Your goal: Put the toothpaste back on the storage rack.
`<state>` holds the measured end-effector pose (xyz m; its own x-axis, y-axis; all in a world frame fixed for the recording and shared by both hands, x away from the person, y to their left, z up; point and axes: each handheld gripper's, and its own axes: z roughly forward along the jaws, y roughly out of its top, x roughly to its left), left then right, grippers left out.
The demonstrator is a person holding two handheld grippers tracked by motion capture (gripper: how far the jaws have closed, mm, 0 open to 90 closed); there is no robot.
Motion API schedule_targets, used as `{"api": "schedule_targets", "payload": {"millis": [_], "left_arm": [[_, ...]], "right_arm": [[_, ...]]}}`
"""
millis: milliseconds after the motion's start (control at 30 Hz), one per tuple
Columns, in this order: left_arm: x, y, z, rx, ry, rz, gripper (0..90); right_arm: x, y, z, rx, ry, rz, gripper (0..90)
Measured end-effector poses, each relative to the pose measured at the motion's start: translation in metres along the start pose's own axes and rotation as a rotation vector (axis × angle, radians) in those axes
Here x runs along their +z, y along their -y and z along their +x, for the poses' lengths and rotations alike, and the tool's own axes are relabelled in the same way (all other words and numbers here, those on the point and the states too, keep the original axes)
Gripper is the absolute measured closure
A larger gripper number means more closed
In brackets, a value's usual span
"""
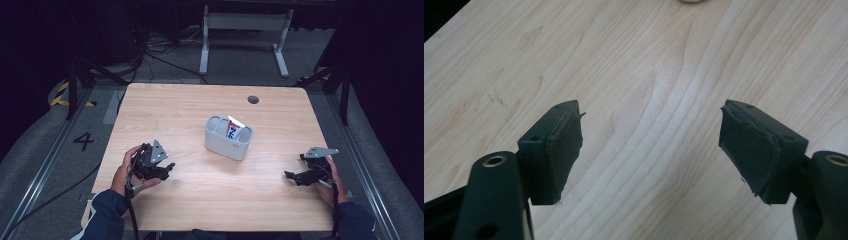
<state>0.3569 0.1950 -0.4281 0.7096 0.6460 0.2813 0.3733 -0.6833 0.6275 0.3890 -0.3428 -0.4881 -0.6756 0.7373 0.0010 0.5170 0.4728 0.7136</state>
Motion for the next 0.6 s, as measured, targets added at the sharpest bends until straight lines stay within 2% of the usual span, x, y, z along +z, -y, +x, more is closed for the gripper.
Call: {"api": "schedule_targets", "payload": {"millis": [467, 567, 600], "left_arm": [[-0.004, 0.038, -0.006, -0.007, -0.001, 0.065, 24.3], [-0.006, 0.051, -0.006, -0.026, 0.012, 0.053, 24.1], [-0.006, 0.054, -0.007, -0.046, 0.015, 0.047, 23.7]], "right_arm": [[0.000, 0.000, 0.000, 0.000, 0.000, 0.000, 1.2], [0.000, 0.000, 0.000, 0.000, 0.000, 0.000, 1.2], [0.000, 0.000, 0.000, 0.000, 0.000, 0.000, 1.2]]}}
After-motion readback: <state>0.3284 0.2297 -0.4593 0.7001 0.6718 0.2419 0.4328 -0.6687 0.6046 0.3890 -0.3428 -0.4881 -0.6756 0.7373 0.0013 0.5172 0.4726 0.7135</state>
